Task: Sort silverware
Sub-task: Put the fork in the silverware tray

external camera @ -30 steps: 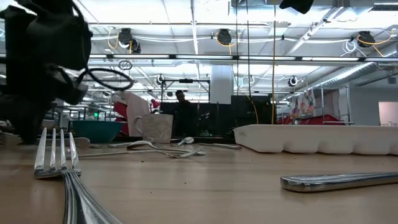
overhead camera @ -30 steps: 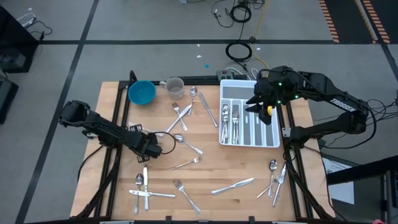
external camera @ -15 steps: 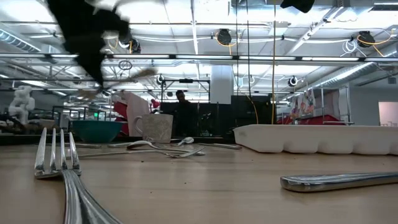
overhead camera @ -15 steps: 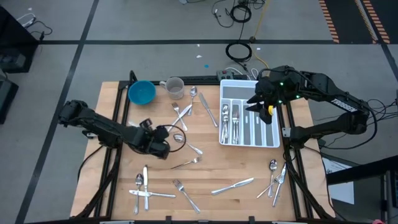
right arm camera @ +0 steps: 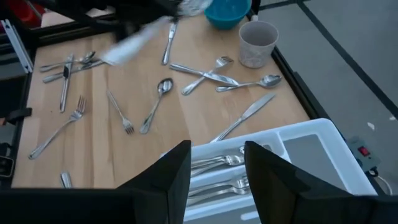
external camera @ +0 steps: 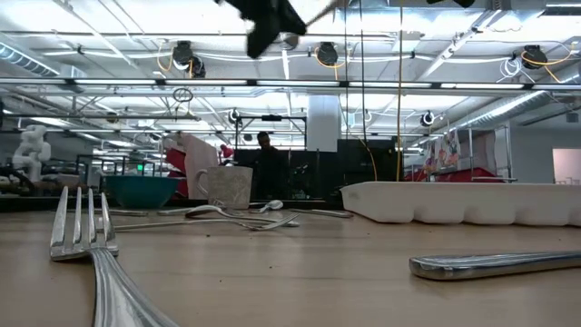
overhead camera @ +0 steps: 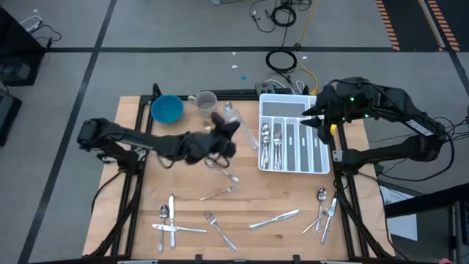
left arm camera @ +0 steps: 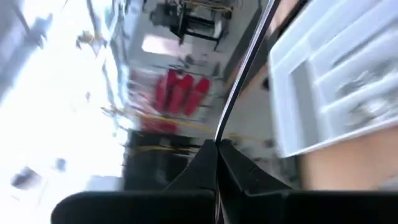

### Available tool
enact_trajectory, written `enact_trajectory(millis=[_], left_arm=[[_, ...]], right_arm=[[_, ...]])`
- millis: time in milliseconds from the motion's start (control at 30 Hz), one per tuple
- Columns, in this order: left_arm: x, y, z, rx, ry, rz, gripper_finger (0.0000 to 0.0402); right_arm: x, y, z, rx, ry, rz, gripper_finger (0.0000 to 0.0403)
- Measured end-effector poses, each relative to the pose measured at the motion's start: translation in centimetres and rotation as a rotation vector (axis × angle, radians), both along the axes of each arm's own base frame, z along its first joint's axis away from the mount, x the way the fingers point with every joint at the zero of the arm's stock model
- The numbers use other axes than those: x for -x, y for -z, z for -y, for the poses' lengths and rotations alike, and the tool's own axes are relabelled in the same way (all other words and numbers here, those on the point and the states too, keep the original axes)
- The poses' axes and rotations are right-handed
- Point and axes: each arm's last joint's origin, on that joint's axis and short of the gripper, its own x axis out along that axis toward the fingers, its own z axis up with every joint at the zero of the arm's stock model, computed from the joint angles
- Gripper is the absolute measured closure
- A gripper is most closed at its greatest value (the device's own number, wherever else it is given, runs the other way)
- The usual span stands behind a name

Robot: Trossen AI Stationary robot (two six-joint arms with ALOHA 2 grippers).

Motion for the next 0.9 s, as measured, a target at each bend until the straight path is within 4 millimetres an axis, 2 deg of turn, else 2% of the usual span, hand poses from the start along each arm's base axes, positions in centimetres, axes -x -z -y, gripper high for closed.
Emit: enact_trajectory(millis=[100,200,300,500,667,767,900], left_arm=[[-1.7,1.4,-1.8,-0.159,0.095,-0.104,0.0401],[-3.3,3.2,-2.9,-0.169,0.231,-0.125,0.0401],[-5.1,5.3,-3.5,-0.184,0.332,-0.074,0.0401],[-9.3,10.2,-4.5,-0.164,0.431,-0.106,0.0401],[-12.7,13.1,-4.7,-0.16,0.464,-0.144,0.0401],[-13.7,14.5,-4.8,-0.155,0.479,-0.222,0.0401],[-13.4,15.9,-4.8,-0.187,0.508,-0.388,0.0401]], right_arm=[[0.1,0.0,0.0,-0.022,0.018,0.005,0.0259],[0.1,0.0,0.0,-0.037,0.026,0.009,0.0259],[0.1,0.0,0.0,-0.045,0.031,0.012,0.0259],[0.1,-0.1,0.0,-0.044,0.032,0.017,0.0259],[0.1,-0.1,0.0,-0.045,0.032,0.018,0.0259],[0.1,-0.1,0.0,-0.046,0.031,0.018,0.0259],[0.1,-0.1,0.0,-0.046,0.031,0.017,0.0259]])
